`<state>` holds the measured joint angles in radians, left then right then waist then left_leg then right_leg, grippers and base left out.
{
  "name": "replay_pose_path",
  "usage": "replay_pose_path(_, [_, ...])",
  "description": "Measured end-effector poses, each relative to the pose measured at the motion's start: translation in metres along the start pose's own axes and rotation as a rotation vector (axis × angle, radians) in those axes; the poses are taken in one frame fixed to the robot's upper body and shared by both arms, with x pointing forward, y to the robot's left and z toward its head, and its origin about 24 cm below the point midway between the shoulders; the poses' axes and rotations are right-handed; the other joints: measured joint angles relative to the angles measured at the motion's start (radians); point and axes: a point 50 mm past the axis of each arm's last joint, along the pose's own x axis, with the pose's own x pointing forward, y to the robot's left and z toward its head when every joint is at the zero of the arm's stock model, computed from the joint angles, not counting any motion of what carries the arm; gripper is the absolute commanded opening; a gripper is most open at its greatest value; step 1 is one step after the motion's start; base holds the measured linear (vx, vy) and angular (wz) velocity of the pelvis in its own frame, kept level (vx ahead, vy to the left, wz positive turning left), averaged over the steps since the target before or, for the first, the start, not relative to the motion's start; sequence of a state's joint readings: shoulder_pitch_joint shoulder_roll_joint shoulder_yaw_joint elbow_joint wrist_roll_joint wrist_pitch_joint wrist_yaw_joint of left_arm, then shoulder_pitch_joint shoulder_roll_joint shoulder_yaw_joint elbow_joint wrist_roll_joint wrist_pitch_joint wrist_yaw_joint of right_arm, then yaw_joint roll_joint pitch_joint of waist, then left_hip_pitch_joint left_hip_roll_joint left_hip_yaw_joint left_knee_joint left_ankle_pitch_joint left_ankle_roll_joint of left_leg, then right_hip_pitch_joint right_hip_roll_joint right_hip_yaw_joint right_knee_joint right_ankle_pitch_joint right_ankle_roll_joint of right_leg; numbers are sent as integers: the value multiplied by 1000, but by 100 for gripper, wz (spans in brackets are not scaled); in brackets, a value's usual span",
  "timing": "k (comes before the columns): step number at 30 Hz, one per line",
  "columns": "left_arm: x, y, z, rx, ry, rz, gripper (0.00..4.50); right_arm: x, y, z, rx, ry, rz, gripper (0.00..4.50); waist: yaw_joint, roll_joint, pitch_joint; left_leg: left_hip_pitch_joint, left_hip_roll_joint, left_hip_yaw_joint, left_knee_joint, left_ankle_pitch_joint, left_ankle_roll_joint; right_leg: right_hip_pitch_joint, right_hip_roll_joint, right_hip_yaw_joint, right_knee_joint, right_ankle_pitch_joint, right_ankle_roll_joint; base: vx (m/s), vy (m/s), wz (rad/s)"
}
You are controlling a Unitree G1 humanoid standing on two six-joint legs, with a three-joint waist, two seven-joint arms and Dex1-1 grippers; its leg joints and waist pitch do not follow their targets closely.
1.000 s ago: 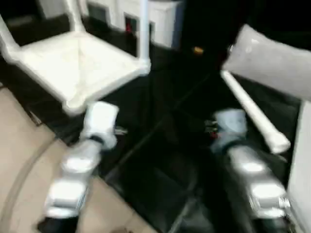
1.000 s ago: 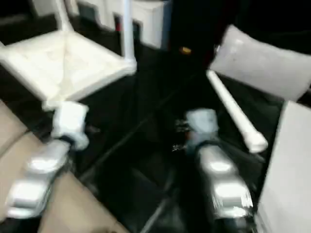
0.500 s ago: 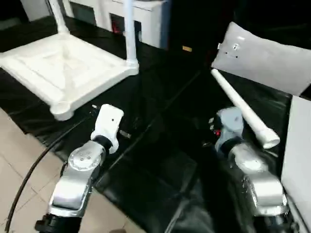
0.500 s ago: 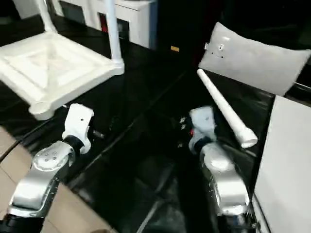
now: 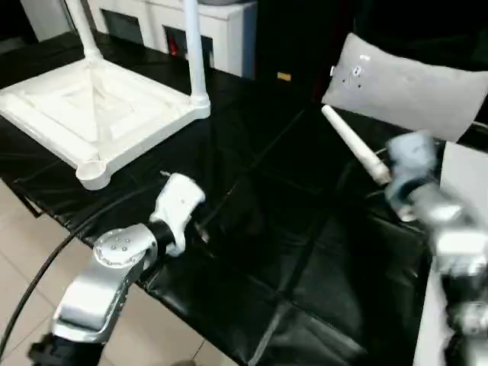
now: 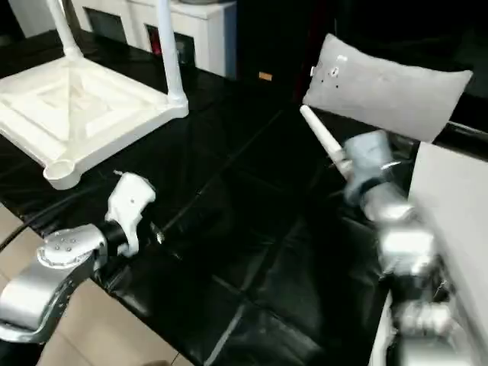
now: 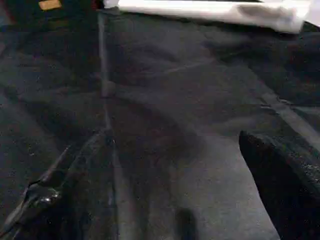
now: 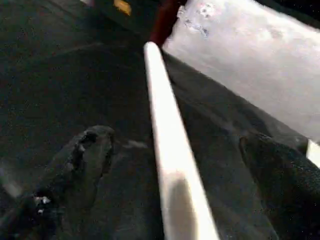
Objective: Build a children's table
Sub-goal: Pick table leg
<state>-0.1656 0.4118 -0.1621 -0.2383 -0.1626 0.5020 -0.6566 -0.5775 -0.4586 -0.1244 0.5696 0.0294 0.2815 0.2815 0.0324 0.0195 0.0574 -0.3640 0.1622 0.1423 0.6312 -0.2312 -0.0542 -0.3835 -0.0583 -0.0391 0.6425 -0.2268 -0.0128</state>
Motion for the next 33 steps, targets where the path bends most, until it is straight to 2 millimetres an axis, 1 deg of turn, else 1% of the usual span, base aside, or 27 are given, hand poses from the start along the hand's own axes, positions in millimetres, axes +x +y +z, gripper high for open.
replay_pose_path(1, [0,-2,0,8,9,-31,443,6,-7,-5,6,44,-6,450,0,2,0,-2,0,0,0,2,3,-2,0,0,0,0,0,0,0,0])
replay_pose_path(3, [0,-4,0,8,8,-59,443,7,-20,-13,8,87,-36,450,5,4,1,-5,0,2,0,2,4,-6,0,-1,0,0,-1,0,0,0])
replay_pose_path(9, [-2,-5,3,24,7,-82,443,8,-26,-35,41,204,-20,450,9,7,3,-4,4,6,1,2,4,-6,0,-2,0,1,-4,0,0,0])
replay_pose_path(15, [-5,-5,3,25,15,-107,443,8,-34,-36,76,262,16,450,9,7,3,-4,5,9,2,4,4,-6,-1,-1,3,2,-6,0,0,0])
replay_pose_path(19, [-6,-5,2,25,21,-123,443,6,-34,-39,107,341,97,450,8,7,3,-4,6,10,2,4,3,-5,-1,-2,3,2,-6,0,0,0])
replay_pose_path(21, [-7,-5,2,26,23,-132,443,5,-31,-40,125,389,177,450,9,9,4,-4,7,11,2,5,3,-5,-1,-2,4,2,-7,0,0,0])
replay_pose_path(22, [-6,-6,2,26,23,-136,443,4,-30,-39,128,413,222,450,10,10,4,-4,8,12,2,5,4,-6,-1,-2,4,2,-7,0,0,0])
replay_pose_path(25, [-5,-8,2,27,24,-155,443,3,-30,-35,132,427,269,450,16,11,4,-4,10,14,3,5,4,-6,-1,-3,4,2,-7,0,0,0])
replay_pose_path(28, [-5,-8,2,28,25,-164,443,3,-28,-29,99,455,339,450,21,14,3,-5,10,14,3,6,4,-10,-1,-3,4,2,-7,0,0,0])
replay_pose_path(30, [-5,-7,3,32,25,-165,443,3,-24,-18,60,477,440,450,22,17,3,-9,10,15,4,7,7,-15,-1,-3,5,3,-9,0,0,0])
replay_pose_path(31, [-4,-7,4,35,22,-166,443,4,-23,-10,41,467,479,450,23,18,3,-11,11,15,4,10,11,-17,-1,-4,5,4,-9,0,0,0])
replay_pose_path(33, [-3,-7,6,43,17,-172,443,5,-22,1,22,452,512,450,27,17,3,-13,11,15,4,10,11,-18,-1,-4,5,4,-9,0,0,0])
